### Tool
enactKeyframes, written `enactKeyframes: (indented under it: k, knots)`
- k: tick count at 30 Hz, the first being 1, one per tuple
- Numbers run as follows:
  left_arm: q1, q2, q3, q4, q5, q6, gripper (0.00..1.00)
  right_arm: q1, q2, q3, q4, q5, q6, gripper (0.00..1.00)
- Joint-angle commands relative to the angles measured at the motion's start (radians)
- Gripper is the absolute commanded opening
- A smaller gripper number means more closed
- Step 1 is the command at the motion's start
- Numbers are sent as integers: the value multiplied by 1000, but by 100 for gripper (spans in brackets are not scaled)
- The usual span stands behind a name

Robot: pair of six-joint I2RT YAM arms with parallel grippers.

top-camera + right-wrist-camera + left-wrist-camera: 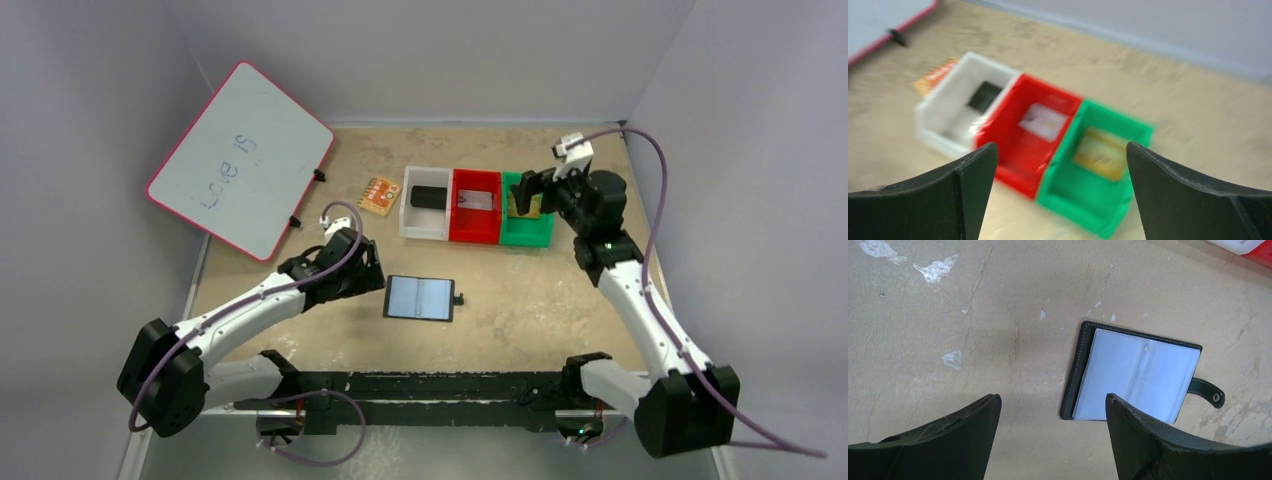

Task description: Take the credit cards out of the card holder

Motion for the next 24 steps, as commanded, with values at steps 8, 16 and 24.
enactKeyframes:
  k: [8,16,24]
  knots:
    - [9,32,-6,73,-18,-46,75,1,-299,-575,155,-262,1008,100]
    - [9,-165,126,-80,-274,-57,79,1,-459,-509,-93,-159,868,100]
    - [8,-249,405,-368,-614,-7,81,1,-519,-141,-355,111,630,100]
